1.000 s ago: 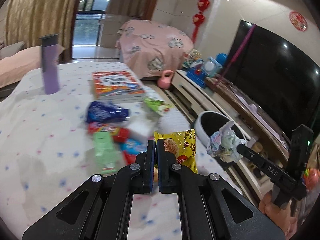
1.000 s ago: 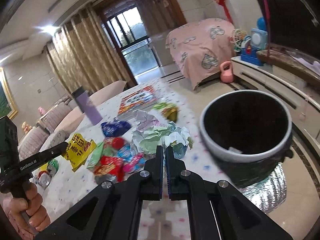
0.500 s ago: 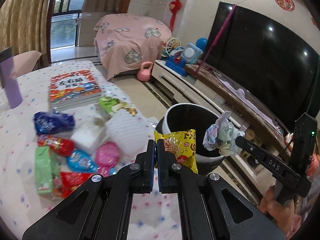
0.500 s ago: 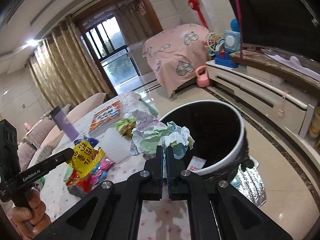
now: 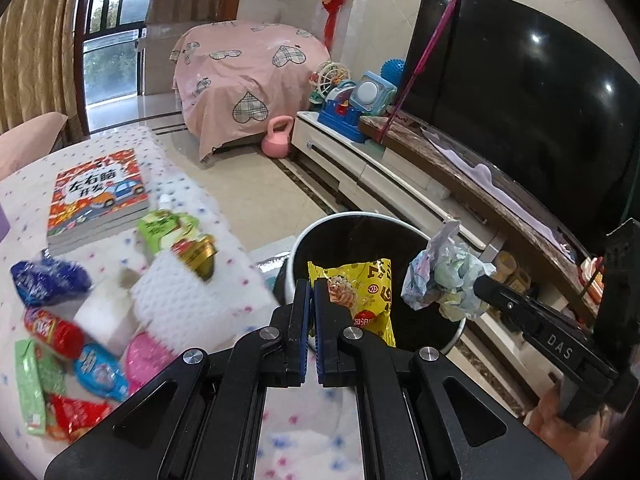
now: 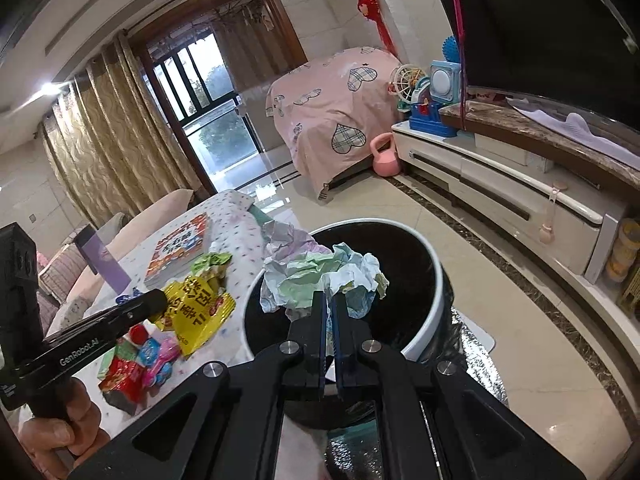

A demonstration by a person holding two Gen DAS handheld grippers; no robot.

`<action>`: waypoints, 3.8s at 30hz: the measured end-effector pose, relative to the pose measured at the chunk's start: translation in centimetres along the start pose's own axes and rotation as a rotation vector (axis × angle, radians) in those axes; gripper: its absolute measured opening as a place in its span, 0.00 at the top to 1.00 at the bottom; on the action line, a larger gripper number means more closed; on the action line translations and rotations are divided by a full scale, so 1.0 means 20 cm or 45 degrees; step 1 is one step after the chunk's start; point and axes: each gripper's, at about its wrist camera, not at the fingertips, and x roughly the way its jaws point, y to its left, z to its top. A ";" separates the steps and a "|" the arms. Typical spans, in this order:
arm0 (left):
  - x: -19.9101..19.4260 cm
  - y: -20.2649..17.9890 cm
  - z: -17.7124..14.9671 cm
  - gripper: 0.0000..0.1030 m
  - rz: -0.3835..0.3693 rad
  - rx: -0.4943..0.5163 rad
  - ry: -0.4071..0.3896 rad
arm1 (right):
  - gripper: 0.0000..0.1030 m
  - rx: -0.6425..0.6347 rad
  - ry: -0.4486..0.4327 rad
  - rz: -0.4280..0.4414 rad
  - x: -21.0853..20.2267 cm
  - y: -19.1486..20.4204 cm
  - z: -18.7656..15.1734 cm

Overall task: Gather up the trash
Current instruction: 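Carry both items over the bin and open both tools to drop them, then return both tools to the table toward the remaining trash, then grasp the green juice carton with left tool while right tool grasps the red chip bag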

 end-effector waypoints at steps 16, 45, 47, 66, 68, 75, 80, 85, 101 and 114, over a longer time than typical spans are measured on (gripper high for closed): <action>0.23 -0.07 0.02 0.96 0.002 0.013 0.079 | 0.97 -0.034 0.091 -0.035 0.14 -0.06 0.03; -0.32 0.29 -0.32 0.28 0.063 -0.127 0.036 | 0.11 0.039 0.091 0.108 0.01 0.20 -0.18; -0.37 0.34 -0.37 0.28 0.073 -0.150 0.034 | 0.11 0.034 0.105 0.125 0.01 0.24 -0.22; -0.65 0.82 -0.65 0.28 0.226 -0.393 0.013 | 0.11 -0.091 0.227 0.270 0.09 0.70 -0.45; -0.65 0.86 -0.67 0.28 0.241 -0.407 0.019 | 0.11 -0.106 0.236 0.282 0.10 0.74 -0.47; -0.62 0.96 -0.69 0.28 0.301 -0.431 0.060 | 0.12 -0.154 0.270 0.316 0.16 0.85 -0.50; -0.61 1.02 -0.71 0.28 0.322 -0.443 0.082 | 0.33 -0.185 0.300 0.361 0.18 0.91 -0.52; -0.61 1.04 -0.71 0.28 0.314 -0.451 0.096 | 0.48 -0.220 0.338 0.422 0.23 1.01 -0.53; -0.40 0.95 -0.57 0.28 0.326 -0.383 0.107 | 0.99 -0.188 0.351 0.398 0.34 0.95 -0.49; -0.41 0.84 -0.54 0.71 0.277 -0.329 0.111 | 0.99 -0.071 0.236 0.314 0.14 0.64 -0.38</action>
